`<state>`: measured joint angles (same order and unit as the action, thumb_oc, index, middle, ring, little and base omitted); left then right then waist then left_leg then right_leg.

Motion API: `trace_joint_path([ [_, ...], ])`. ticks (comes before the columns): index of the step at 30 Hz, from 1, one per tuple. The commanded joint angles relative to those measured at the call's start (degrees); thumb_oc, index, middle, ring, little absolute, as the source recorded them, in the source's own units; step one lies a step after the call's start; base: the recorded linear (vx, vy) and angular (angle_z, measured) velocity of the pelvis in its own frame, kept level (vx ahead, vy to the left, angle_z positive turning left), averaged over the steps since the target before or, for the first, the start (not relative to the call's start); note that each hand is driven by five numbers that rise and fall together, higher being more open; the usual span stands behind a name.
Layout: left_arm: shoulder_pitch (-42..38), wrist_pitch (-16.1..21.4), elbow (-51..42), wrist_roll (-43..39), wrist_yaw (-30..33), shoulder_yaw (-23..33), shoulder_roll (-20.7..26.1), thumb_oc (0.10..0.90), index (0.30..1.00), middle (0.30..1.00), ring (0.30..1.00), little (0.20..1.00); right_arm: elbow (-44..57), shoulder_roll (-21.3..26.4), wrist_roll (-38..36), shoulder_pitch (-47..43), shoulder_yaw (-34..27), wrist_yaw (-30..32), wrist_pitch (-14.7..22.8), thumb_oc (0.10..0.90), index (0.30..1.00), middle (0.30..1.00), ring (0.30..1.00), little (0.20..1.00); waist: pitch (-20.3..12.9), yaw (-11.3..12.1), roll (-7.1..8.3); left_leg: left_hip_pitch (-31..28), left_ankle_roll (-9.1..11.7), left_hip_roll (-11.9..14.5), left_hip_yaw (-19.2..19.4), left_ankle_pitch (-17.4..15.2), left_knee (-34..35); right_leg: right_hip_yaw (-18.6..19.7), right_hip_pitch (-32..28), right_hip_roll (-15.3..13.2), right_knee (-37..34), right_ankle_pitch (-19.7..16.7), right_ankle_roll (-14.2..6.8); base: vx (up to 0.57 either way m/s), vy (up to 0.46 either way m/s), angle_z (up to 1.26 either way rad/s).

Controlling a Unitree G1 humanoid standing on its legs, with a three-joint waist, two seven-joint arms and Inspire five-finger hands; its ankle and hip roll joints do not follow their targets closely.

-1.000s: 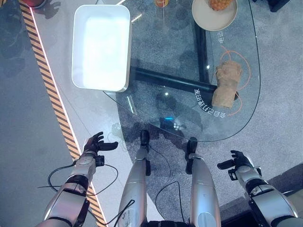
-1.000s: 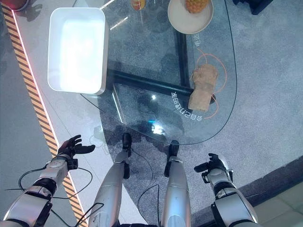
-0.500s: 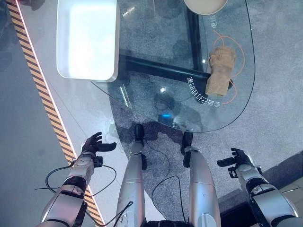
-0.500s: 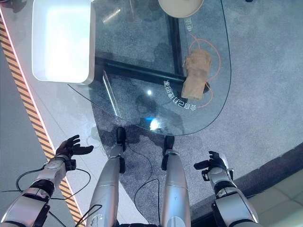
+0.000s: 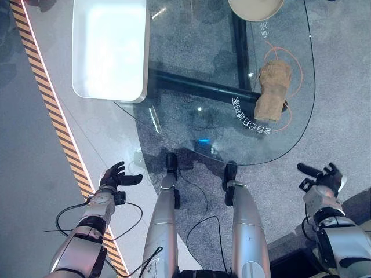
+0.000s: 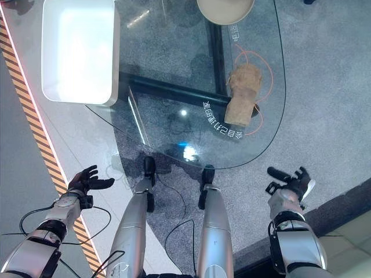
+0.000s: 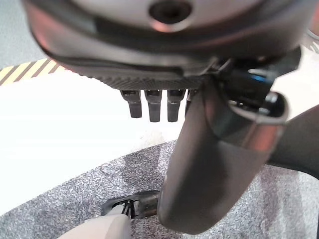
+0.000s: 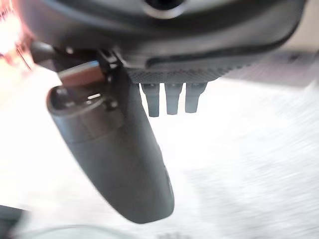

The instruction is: Wipe the table with a cloth and put it in the basket.

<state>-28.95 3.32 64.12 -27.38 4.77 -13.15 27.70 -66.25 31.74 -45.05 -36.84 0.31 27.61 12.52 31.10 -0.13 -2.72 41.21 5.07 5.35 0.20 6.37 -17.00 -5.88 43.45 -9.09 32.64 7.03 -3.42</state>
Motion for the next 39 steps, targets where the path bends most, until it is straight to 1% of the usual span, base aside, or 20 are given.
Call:
trace_joint_path([
  [1, 3.58, 1.97, 2.1, -1.97, 2.1, -0.17, 2.42, 0.8, 0.9, 0.9, 0.9, 0.9, 4.71, 4.59, 0.73, 1.67, -1.76, 8.94, 9.17, 0.8, 0.9, 0.9, 0.9, 0.9, -1.31, 0.51, 0.78, 2.27, -1.68, -1.26, -0.57, -7.64, -8.1, 0.18, -0.74, 0.22, -6.12, -4.36, -0.97, 0.0, 0.0, 0.0],
  [2, 3.55, 1.96, 2.14, -2.01, 2.07, -0.14, 2.45, 0.8, 0.9, 0.9, 0.9, 0.9, 4.99, 4.72, 0.71, 1.43, -1.6, 9.31, 9.32, 0.8, 0.9, 0.9, 0.9, 0.9, -1.31, 0.5, 0.79, 2.2, -1.7, -1.26, -0.49, -7.64, -8.01, 0.15, -0.8, 0.18, -6.19, -4.33, -0.97, 0.0, 0.0, 0.0],
  [3, 3.18, 1.98, 2.43, -2.76, 1.92, -0.51, 2.69, 0.8, 0.9, 0.9, 0.9, 0.9, 5.6, 5.47, 0.7, 0.17, -1.36, 10.86, 11.02, 0.8, 0.9, 0.9, 0.9, 0.9, -1.31, 0.49, 0.79, 2.09, -1.8, -1.33, -0.31, -7.52, -7.57, -0.01, -1.01, 0.04, -6.81, -4.41, -0.98, -0.03, 0.041, 0.01],
  [4, 2.53, 1.93, 2.91, -3.15, 1.64, -0.74, 2.9, 0.8, 0.9, 0.9, 0.9, 0.9, 6.05, 6.64, 0.24, -1.49, -1.16, 12.1, 11.66, 0.8, 0.9, 0.9, 0.9, 0.9, -1.31, 0.58, 0.79, 2.18, -1.8, -1.52, -0.4, -7.36, -7.22, -0.25, -1.02, -0.03, -7.18, -4.41, -0.87, -0.03, 0.044, 0.0],
  [6, 2.23, 1.96, 3.15, -3.33, 1.35, -0.99, 2.92, 0.8, 0.9, 0.9, 0.9, 0.9, 6.46, 7.45, 1.93, -2.61, -1.0, 13.9, 12.85, 0.8, 0.9, 0.9, 0.9, 0.9, -1.31, 0.7, 0.64, 2.19, -1.77, -1.72, -0.66, -7.26, -7.04, -0.43, -1.08, -0.08, -7.2, -4.35, -0.77, -0.02, 0.036, 0.0],
  [7, 2.14, 1.94, 3.3, -3.64, 0.99, -1.14, 3.02, 0.8, 0.9, 0.9, 0.9, 0.9, 7.33, 7.99, 3.79, -3.39, -0.51, 15.9, 14.21, 0.8, 0.9, 0.9, 0.9, 0.9, -1.31, 0.69, 0.41, 2.19, -1.8, -1.89, -0.77, -7.27, -7.14, -0.53, -1.05, -0.12, -7.1, -4.36, -0.72, 0.0, 0.039, 0.02],
  [9, 2.11, 1.7, 3.08, -3.78, 0.78, -1.2, 3.11, 0.8, 0.9, 0.9, 0.9, 0.9, 9.85, 8.53, 5.3, -4.89, 0.37, 18.69, 14.27, 0.8, 0.9, 0.9, 0.9, 0.9, -1.31, 0.66, 0.12, 2.16, -1.77, -1.92, -0.62, -7.35, -7.17, -0.47, -1.02, -0.18, -7.07, -4.31, -0.79, 0.0, 0.039, 0.03],
  [10, 1.95, 1.28, 2.77, -4.07, 0.86, -1.27, 3.18, 0.8, 0.9, 0.9, 0.9, 0.9, 11.51, 8.78, 7.51, -6.13, 1.09, 20.44, 14.7, 0.8, 0.9, 0.9, 0.9, 0.9, -1.31, 0.62, -0.02, 2.05, -1.73, -1.94, -0.46, -7.31, -6.8, -0.48, -1.09, -0.23, -7.35, -4.34, -0.89, -0.02, 0.038, 0.01],
  [12, 1.69, 1.3, 2.6, -4.73, 1.06, -1.66, 3.2, 0.8, 0.9, 0.9, 0.9, 0.9, 16.87, 9.12, 11.1, -7.75, 3.51, 24.39, 13.42, 0.8, 0.9, 0.9, 0.9, 0.9, -1.31, 0.57, -0.02, 2.26, -1.7, -2.09, -0.45, -7.05, -6.23, -0.49, -0.86, -0.27, -8.07, -4.58, -0.83, -0.02, 0.021, 0.0],
  [14, 1.73, 1.48, 2.53, -4.74, 1.17, -1.71, 2.96, 0.8, 0.9, 0.9, 0.9, 0.9, 19.69, 8.99, 13.34, -8.62, 4.78, 26.16, 13.19, 0.8, 0.9, 0.9, 0.9, 0.9, -1.31, 0.54, -0.06, 2.13, -1.66, -2.23, -0.56, -7.0, -5.92, -0.53, -0.91, -0.25, -8.37, -4.61, -0.76, 0.0, 0.0, 0.0],
  [15, 1.73, 1.54, 2.5, -4.75, 1.13, -1.66, 2.89, 0.8, 0.9, 0.9, 0.9, 0.9, 21.64, 8.88, 14.69, -9.26, 5.76, 26.82, 13.72, 0.8, 0.9, 0.9, 0.9, 0.9, -1.31, 0.5, -0.07, 1.91, -1.62, -2.25, -0.54, -6.98, -5.61, -0.55, -1.09, -0.26, -8.63, -4.59, -0.76, 0.0, 0.0, 0.0],
  [16, 1.78, 1.75, 2.55, -4.66, 1.05, -1.61, 2.71, 0.8, 0.9, 0.9, 0.9, 0.9, 23.87, 8.86, 15.99, -9.79, 6.3, 27.86, 12.95, 0.8, 0.9, 0.9, 0.9, 0.9, -1.31, 0.42, -0.11, 1.82, -1.59, -2.2, -0.38, -6.97, -5.45, -0.52, -1.14, -0.26, -8.75, -4.54, -0.75, 0.0, 0.0, 0.0],
  [20, 1.78, 2.32, 2.61, -4.69, 0.87, -1.56, 1.96, 0.8, 0.9, 0.9, 0.9, 0.9, 30.18, 7.88, 19.62, -10.76, 7.62, 29.74, 12.04, 0.8, 0.9, 0.9, 0.9, 0.9, -1.31, 0.27, -0.46, 1.28, -1.66, -2.44, -0.05, -6.83, -4.66, -0.38, -1.52, -0.31, -9.18, -4.29, -0.58, -0.01, 0.039, 0.0],
  [25, 1.85, 1.96, 2.23, -4.47, 0.82, -1.21, 1.57, 0.8, 0.9, 0.9, 0.9, 0.9, 34.75, 6.95, 22.41, -11.12, 9.0, 29.02, 10.32, 0.8, 0.9, 0.9, 0.9, 0.9, -1.31, 0.19, -0.92, 0.81, -1.65, -2.7, 0.23, -6.6, -4.0, -0.19, -1.76, -0.4, -9.44, -4.17, -0.55, 0.0, 0.015, 0.01],
  [28, 1.83, 2.12, 2.52, -4.23, 0.63, -1.06, 1.23, 0.8, 0.9, 0.9, 0.9, 0.9, 37.72, 6.29, 24.99, -11.81, 10.82, 28.46, 7.38, 0.8, 0.9, 0.9, 0.9, 0.9, -1.31, 0.14, -1.26, 0.39, -1.71, -2.94, 0.49, -6.43, -3.56, -0.14, -1.86, -0.41, -9.59, -4.14, -0.41, 0.0, 0.035, 0.02],
  [30, 2.3, 2.42, 2.31, -3.91, 0.84, -0.78, 0.49, 0.8, 0.9, 0.9, 0.9, 0.9, 40.88, 5.01, 28.0, -11.83, 13.39, 27.63, 3.54, 0.8, 0.9, 0.9, 0.9, 0.9, -1.31, 0.12, -1.63, -0.28, -1.6, -3.11, 0.81, -6.21, -2.96, -0.1, -2.46, -0.56, -10.1, -4.07, -0.26, 0.0, 0.046, -0.04],
  [33, 2.66, 2.81, 2.2, -3.52, 0.86, -0.72, 0.09, 0.8, 0.9, 0.9, 0.9, 0.9, 41.21, 4.42, 28.57, -11.62, 14.41, 27.43, 2.38, 0.8, 0.9, 0.9, 0.9, 0.9, -1.31, 0.21, -1.72, -0.59, -1.58, -3.21, 0.9, -6.13, -2.74, -0.15, -2.78, -0.65, -10.37, -4.09, -0.19, 0.0, 0.0, 0.0],
  [35, 2.86, 3.22, 2.32, -3.22, 0.8, -0.76, -0.52, 0.8, 0.9, 0.9, 0.9, 0.9, 41.0, 3.56, 28.04, -11.23, 15.3, 26.95, 0.95, 0.8, 0.9, 0.9, 0.9, 0.9, -1.31, 0.24, -1.91, -0.98, -1.58, -3.28, 1.05, -6.09, -2.66, -0.17, -3.12, -0.81, -10.42, -3.99, -0.08, 0.0, 0.0, 0.0],
  [37, 2.88, 3.24, 2.31, -3.17, 0.8, -0.76, -0.58, 0.8, 0.9, 0.9, 0.9, 0.9, 40.94, 3.48, 28.0, -11.21, 15.39, 26.97, 0.84, 0.8, 0.9, 0.9, 0.9, 0.9, -1.31, 0.24, -1.93, -1.03, -1.58, -3.29, 1.07, -6.09, -2.63, -0.17, -3.15, -0.82, -10.44, -3.99, -0.08, 0.0, 0.0, 0.0],
  [39, 2.69, 3.52, 2.57, -3.01, 0.85, -1.19, -1.24, 0.8, 0.9, 0.9, 0.9, 0.9, 39.33, 2.39, 26.68, -11.48, 16.44, 26.71, -0.2, 0.8, 0.9, 0.9, 0.9, 0.9, -1.31, 0.38, -2.18, -1.48, -1.6, -3.36, 1.31, -6.0, -2.35, -0.28, -3.57, -0.94, -10.66, -3.94, 0.05, 0.0, 0.0, 0.0],
])
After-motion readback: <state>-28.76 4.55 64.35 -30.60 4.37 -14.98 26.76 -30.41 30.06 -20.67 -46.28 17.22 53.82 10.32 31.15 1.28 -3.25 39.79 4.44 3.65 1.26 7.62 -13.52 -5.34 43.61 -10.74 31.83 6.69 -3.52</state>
